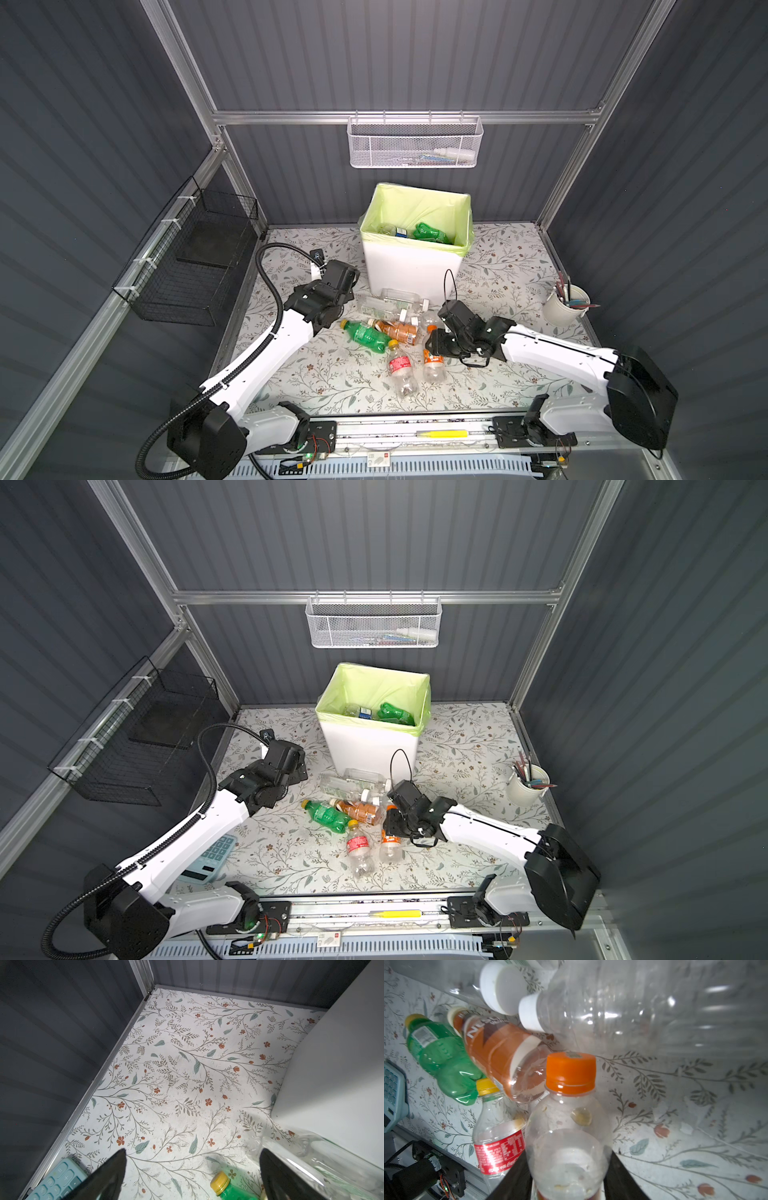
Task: Throw the plastic bottles in the bin
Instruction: 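Lift the orange-capped bottle with the right gripper and release it over the bin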
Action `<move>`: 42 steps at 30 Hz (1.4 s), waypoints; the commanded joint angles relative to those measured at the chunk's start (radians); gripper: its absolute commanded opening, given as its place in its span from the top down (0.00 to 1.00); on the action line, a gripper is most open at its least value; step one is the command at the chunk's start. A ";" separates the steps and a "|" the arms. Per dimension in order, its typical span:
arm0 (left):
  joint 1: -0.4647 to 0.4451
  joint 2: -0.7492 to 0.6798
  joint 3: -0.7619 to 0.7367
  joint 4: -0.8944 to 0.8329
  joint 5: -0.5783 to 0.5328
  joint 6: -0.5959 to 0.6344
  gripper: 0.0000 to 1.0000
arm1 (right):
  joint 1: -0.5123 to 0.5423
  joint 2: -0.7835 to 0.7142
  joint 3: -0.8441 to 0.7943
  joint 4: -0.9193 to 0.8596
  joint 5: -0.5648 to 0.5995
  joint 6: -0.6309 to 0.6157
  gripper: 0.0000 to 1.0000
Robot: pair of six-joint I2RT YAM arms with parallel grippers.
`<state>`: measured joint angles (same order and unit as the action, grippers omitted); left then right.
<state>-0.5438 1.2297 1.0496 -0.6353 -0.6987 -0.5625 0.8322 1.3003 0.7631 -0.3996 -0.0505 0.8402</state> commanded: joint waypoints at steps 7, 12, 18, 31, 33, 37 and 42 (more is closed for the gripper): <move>0.011 -0.003 -0.022 -0.010 0.014 -0.033 0.00 | 0.002 -0.228 0.076 -0.097 0.228 -0.109 0.57; 0.017 0.010 -0.038 -0.009 0.043 -0.055 0.00 | 0.001 -0.336 0.213 -0.169 0.432 -0.253 0.55; 0.021 0.016 -0.086 0.006 0.091 -0.105 0.00 | -0.107 -0.407 0.416 -0.125 0.570 -0.514 0.53; 0.027 0.016 -0.141 0.028 0.133 -0.140 0.00 | -0.291 -0.111 1.006 0.169 0.340 -0.922 0.51; 0.027 0.013 -0.149 0.025 0.144 -0.154 0.00 | -0.292 -0.035 1.042 0.161 0.288 -0.893 0.50; 0.028 -0.004 -0.160 0.014 0.154 -0.178 0.00 | -0.311 0.163 1.074 0.062 0.135 -0.744 0.46; 0.027 -0.034 -0.168 0.007 0.167 -0.191 0.00 | -0.327 0.292 1.168 -0.037 0.144 -0.712 0.16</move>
<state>-0.5217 1.2289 0.8879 -0.6090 -0.5453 -0.7246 0.5175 1.5787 1.8694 -0.3317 0.1249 0.0826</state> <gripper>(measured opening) 0.997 0.774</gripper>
